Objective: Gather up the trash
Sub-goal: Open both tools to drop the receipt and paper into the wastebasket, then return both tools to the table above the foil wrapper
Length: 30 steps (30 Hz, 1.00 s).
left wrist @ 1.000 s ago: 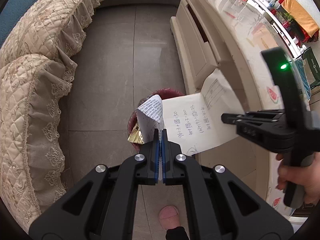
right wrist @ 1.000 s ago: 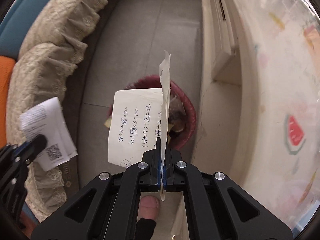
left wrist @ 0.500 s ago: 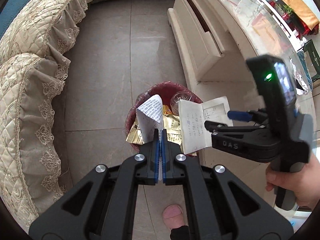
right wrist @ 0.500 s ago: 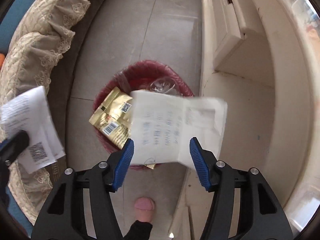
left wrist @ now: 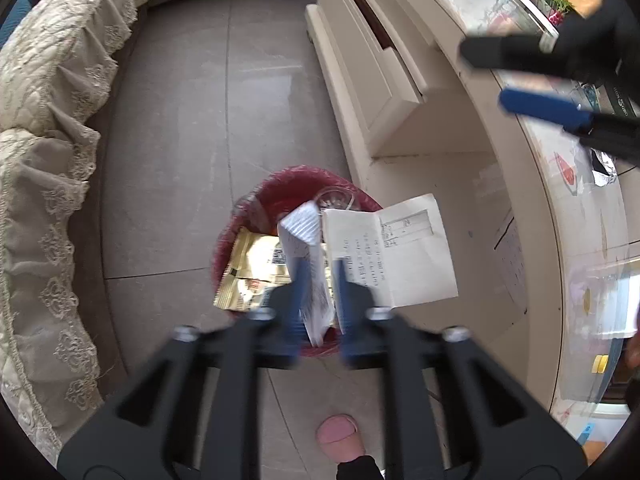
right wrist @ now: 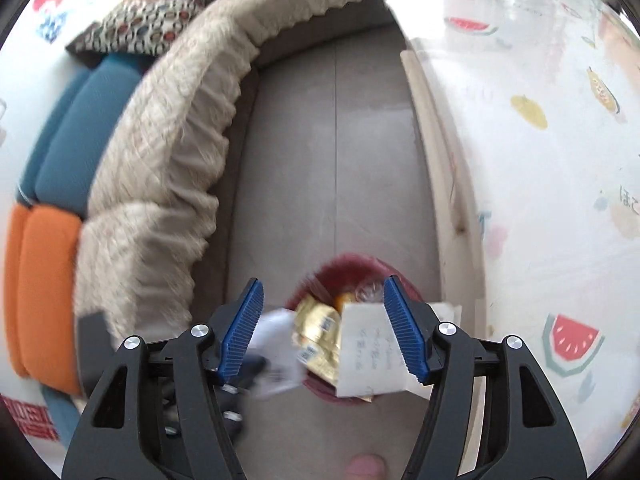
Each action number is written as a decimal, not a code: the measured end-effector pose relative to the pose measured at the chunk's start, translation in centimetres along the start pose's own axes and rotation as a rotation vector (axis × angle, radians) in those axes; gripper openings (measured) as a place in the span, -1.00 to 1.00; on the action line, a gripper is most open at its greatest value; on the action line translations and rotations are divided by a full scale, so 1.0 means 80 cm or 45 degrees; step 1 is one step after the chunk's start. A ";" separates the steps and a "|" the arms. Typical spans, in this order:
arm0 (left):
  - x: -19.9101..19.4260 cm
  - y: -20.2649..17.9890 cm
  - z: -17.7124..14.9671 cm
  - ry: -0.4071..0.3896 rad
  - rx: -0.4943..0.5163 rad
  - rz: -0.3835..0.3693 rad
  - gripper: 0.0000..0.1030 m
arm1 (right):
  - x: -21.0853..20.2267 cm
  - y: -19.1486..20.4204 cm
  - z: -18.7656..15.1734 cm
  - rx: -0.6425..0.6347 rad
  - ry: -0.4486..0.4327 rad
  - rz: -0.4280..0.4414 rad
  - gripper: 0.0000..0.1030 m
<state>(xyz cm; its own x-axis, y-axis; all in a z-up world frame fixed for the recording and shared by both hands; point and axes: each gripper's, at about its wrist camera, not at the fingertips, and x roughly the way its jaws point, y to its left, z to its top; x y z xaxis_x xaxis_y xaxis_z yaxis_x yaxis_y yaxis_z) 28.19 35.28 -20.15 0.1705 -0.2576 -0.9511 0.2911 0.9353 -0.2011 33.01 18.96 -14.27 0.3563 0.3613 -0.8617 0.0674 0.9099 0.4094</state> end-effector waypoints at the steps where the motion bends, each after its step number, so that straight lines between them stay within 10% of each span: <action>1: 0.002 -0.001 0.001 0.003 -0.001 -0.002 -0.05 | -0.004 -0.001 0.004 0.006 -0.010 0.003 0.23; 5: 0.002 -0.002 0.004 -0.002 -0.002 0.025 0.31 | -0.022 -0.011 0.013 0.055 -0.059 0.027 0.23; 16: -0.065 -0.007 -0.006 -0.064 0.015 0.066 0.37 | -0.119 -0.078 0.030 0.083 -0.193 -0.086 0.29; 30: -0.118 -0.237 0.058 -0.157 0.403 -0.128 0.60 | -0.270 -0.283 -0.033 0.380 -0.271 -0.300 0.33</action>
<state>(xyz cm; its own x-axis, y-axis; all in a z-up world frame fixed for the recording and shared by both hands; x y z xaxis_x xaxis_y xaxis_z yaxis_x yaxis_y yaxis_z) 25.42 18.88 -6.26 0.2326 -0.3899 -0.8910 0.5865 0.7870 -0.1913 21.35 -8.90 -5.66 0.4807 0.0724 -0.8739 0.4254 0.8522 0.3046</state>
